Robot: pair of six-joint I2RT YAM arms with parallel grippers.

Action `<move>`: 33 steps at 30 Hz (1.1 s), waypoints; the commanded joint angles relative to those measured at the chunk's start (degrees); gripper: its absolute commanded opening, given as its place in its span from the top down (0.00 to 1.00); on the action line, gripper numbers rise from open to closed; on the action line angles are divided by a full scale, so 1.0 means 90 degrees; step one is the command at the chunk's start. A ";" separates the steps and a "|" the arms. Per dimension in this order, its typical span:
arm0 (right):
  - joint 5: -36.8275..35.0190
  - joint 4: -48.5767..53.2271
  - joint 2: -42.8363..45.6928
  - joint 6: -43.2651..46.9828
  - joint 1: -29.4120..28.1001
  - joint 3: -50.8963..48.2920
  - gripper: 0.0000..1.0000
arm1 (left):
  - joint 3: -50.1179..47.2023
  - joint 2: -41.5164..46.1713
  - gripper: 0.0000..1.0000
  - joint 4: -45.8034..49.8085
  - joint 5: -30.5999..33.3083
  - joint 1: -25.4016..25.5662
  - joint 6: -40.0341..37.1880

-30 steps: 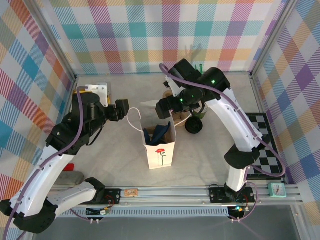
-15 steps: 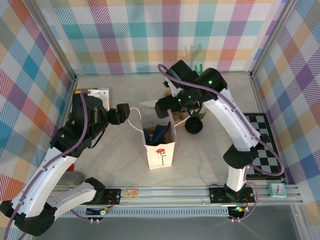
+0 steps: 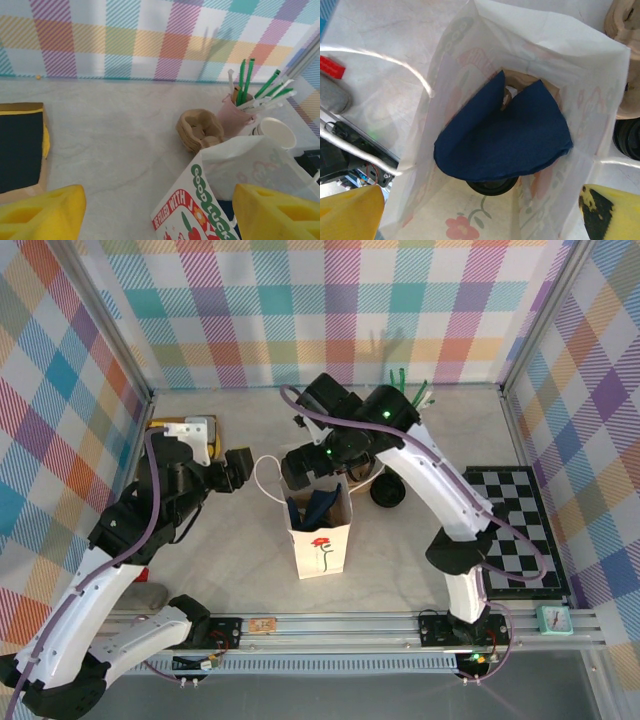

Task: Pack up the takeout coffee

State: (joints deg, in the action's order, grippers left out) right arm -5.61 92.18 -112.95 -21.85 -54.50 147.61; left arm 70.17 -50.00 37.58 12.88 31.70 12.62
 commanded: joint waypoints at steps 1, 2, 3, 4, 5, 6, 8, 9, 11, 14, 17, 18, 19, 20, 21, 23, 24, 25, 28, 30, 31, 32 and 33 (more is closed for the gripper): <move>-0.0130 0.1098 -0.0126 -0.0090 -0.0033 0.0132 0.00 | -0.0121 0.0035 0.24 -0.0210 -0.0818 -0.0056 0.0033; -0.0175 0.1094 -0.0143 -0.0097 -0.0037 0.0139 0.00 | -0.0112 -0.0025 0.25 -0.0202 -0.1009 -0.0056 0.0042; -0.0197 0.1095 -0.0163 -0.0098 -0.0037 0.0150 0.00 | -0.0107 -0.0107 0.25 -0.0169 -0.1159 -0.0056 0.0083; -0.0201 0.1091 -0.0174 -0.0096 -0.0037 0.0168 0.00 | -0.0102 -0.0163 0.26 -0.0144 -0.1209 -0.0056 0.0108; -0.0190 0.1094 -0.0199 -0.0092 -0.0036 0.0188 0.01 | -0.0132 -0.0205 0.26 -0.0146 -0.1232 -0.0056 0.0121; -0.0178 0.1100 -0.0213 -0.0102 -0.0033 0.0181 0.01 | -0.0185 -0.0198 0.27 -0.0187 -0.1242 -0.0056 0.0131; -0.0193 0.1103 -0.0219 -0.0094 -0.0038 0.0138 0.02 | -0.0245 -0.0140 0.28 -0.0292 -0.1219 -0.0057 0.0155; -0.0188 0.1105 -0.0214 -0.0096 -0.0037 0.0114 0.02 | -0.0241 -0.0105 0.29 -0.0327 -0.1200 -0.0056 0.0159; -0.0204 0.1102 -0.0209 -0.0104 -0.0038 0.0103 0.02 | -0.0183 -0.0063 0.30 -0.0329 -0.1100 -0.0056 0.0145; -0.0227 0.1093 -0.0203 -0.0114 -0.0032 0.0131 0.02 | -0.0143 0.0065 0.30 -0.0382 -0.0854 -0.0056 0.0140; -0.0208 0.1054 -0.0175 -0.0093 -0.0037 0.0152 0.02 | -0.0430 0.0476 0.28 -0.0957 -0.0934 -0.0058 0.0167; -0.0198 0.1048 -0.0165 -0.0087 -0.0030 0.0168 0.02 | -0.0430 0.0548 0.28 -0.1006 -0.0897 -0.0056 0.0170; -0.0195 0.1047 -0.0164 -0.0083 -0.0036 0.0175 0.02 | -0.0369 0.0544 0.28 -0.0959 -0.0873 -0.0056 0.0153; -0.0181 0.1045 -0.0165 -0.0078 -0.0034 0.0190 0.02 | -0.0255 0.0482 0.28 -0.0850 -0.0872 -0.0056 0.0120; -0.0172 0.1047 -0.0169 -0.0072 -0.0038 0.0200 0.02 | -0.0170 0.0415 0.27 -0.0744 -0.0893 -0.0056 0.0093; -0.0149 0.1052 -0.0175 -0.0072 -0.0038 0.0196 0.02 | -0.0072 0.0337 0.27 -0.0656 -0.0946 -0.0056 0.0072; -0.0158 0.1062 -0.0168 -0.0072 -0.0036 0.0200 0.02 | -0.0048 0.0332 0.27 -0.0649 -0.0949 -0.0056 0.0072; -0.0170 0.1075 -0.0165 -0.0070 -0.0037 0.0204 0.02 | -0.0035 0.0343 0.26 -0.0652 -0.0935 -0.0059 0.0087; -0.0199 0.1049 -0.0084 -0.0090 -0.0031 0.0209 0.02 | -0.0112 0.0442 0.26 -0.0735 -0.0784 -0.0061 0.0121; -0.0245 0.0939 0.0054 -0.0121 -0.0038 0.0204 0.02 | -0.0148 0.0469 0.26 -0.0729 -0.0549 -0.0056 0.0148; -0.0268 0.0895 0.0117 -0.0121 -0.0036 0.0202 0.01 | -0.0167 0.0471 0.26 -0.0714 -0.0457 -0.0056 0.0150; -0.0295 0.0836 0.0216 -0.0108 -0.0024 0.0205 0.01 | -0.0187 0.0460 0.26 -0.0709 -0.0381 -0.0056 0.0140; -0.0314 0.0766 0.0323 -0.0092 0.0000 0.0236 0.01 | -0.0217 0.0459 0.26 -0.0714 -0.0330 -0.0058 0.0140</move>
State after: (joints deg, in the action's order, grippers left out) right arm -7.18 92.16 -114.43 -22.04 -54.50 147.87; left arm 68.64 -46.52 32.62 7.01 31.68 13.72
